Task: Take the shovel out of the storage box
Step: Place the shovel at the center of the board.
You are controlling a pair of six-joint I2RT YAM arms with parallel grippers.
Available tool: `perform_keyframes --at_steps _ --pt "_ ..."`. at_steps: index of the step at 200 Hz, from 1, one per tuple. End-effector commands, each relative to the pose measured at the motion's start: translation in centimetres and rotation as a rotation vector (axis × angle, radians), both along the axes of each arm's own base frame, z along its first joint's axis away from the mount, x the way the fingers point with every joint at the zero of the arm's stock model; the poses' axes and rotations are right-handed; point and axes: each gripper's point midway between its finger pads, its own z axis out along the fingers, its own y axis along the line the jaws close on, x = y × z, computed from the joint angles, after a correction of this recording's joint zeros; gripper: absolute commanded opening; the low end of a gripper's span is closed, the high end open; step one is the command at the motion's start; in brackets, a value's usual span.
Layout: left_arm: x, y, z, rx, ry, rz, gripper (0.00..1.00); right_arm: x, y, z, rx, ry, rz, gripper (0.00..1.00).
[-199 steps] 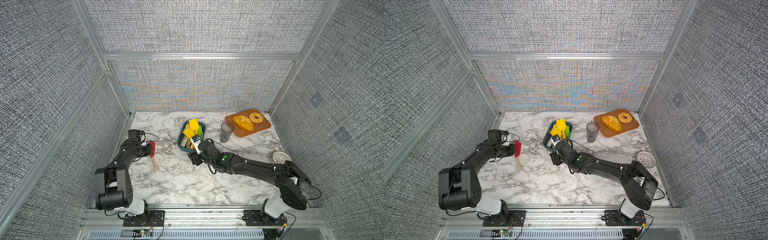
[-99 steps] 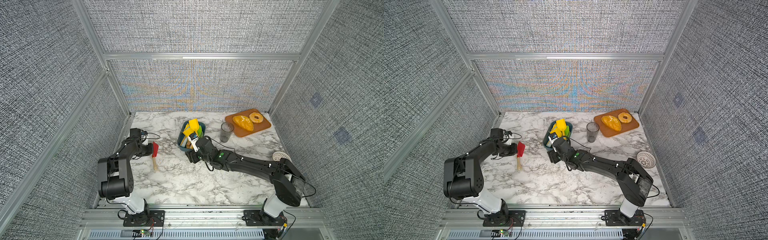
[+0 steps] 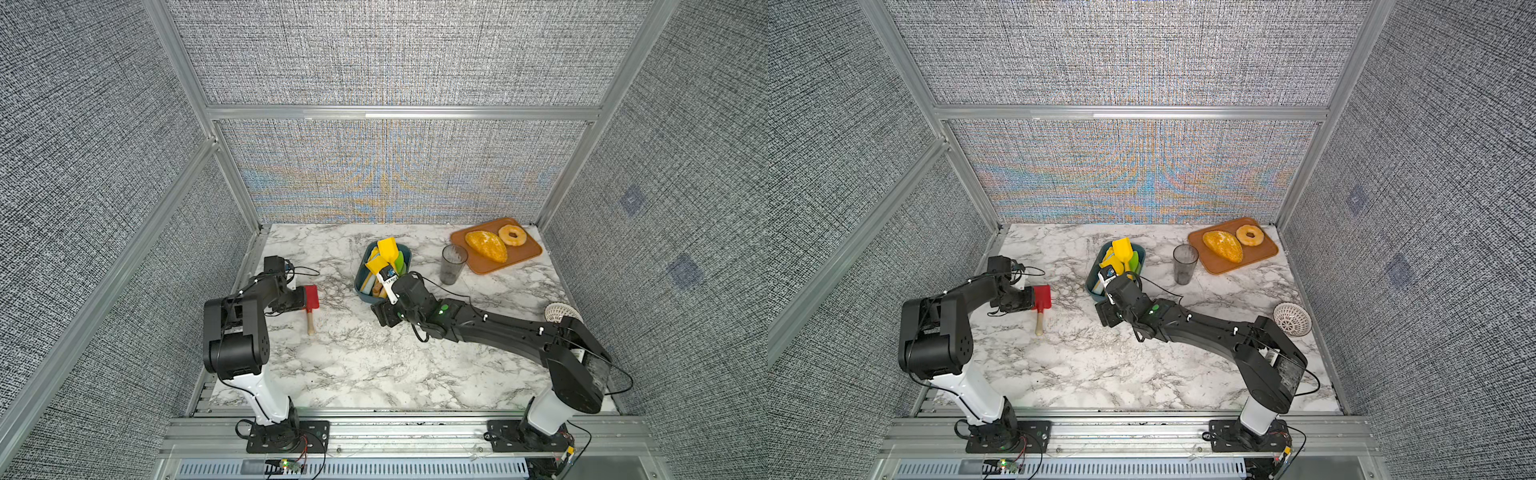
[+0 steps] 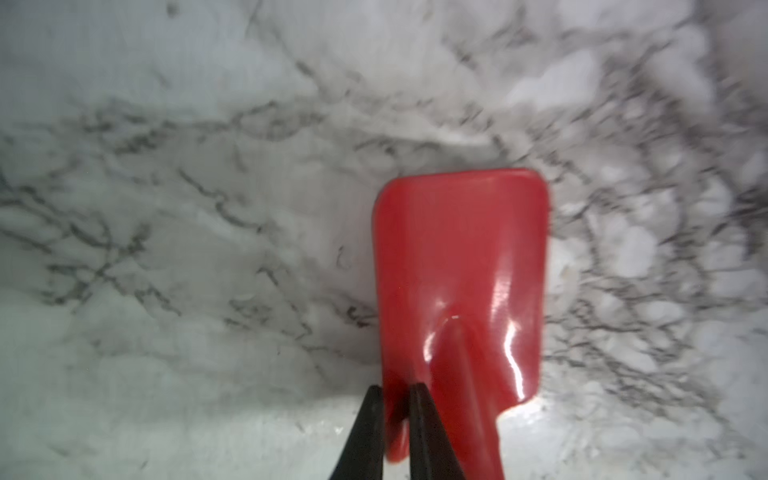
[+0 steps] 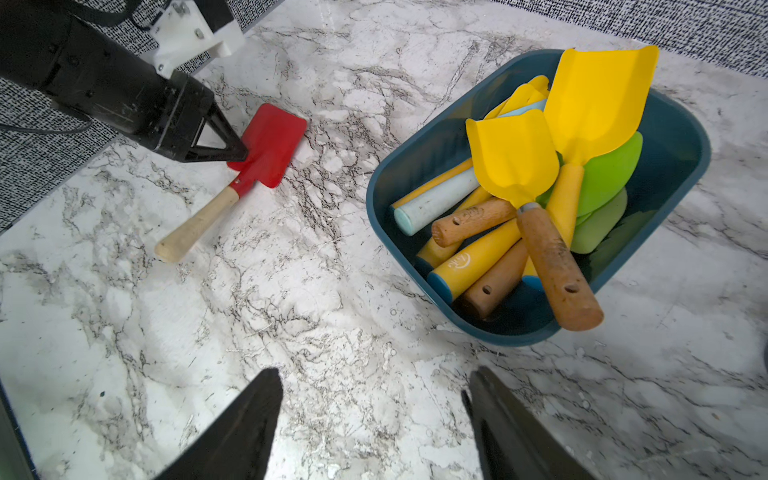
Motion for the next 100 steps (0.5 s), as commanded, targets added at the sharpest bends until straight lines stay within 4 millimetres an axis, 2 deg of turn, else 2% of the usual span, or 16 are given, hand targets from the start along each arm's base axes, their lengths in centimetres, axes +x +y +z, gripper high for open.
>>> perform_keyframes --at_steps 1,10,25,45,70,100 --pt "-3.4 1.0 -1.3 0.066 0.153 0.018 0.19 0.8 -0.6 0.1 0.007 0.0 -0.028 0.76" --pt "-3.4 1.1 -1.0 0.069 0.147 0.023 0.2 1.2 -0.9 0.1 0.007 0.0 -0.037 0.76" --pt "-3.3 1.4 -0.2 0.088 0.124 0.039 0.29 2.1 -1.6 0.1 0.003 0.005 -0.058 0.76" --pt "-3.1 1.6 2.0 0.112 0.046 0.056 0.39 3.9 -2.7 0.1 -0.011 0.018 -0.095 0.76" --pt "-2.1 0.0 7.3 0.085 -0.176 0.05 0.48 6.3 -3.7 -0.5 -0.054 0.04 -0.127 0.75" --pt "-2.3 -4.1 14.1 -0.023 -0.49 -0.019 0.6 8.5 -4.1 -2.4 -0.102 0.075 -0.147 0.75"
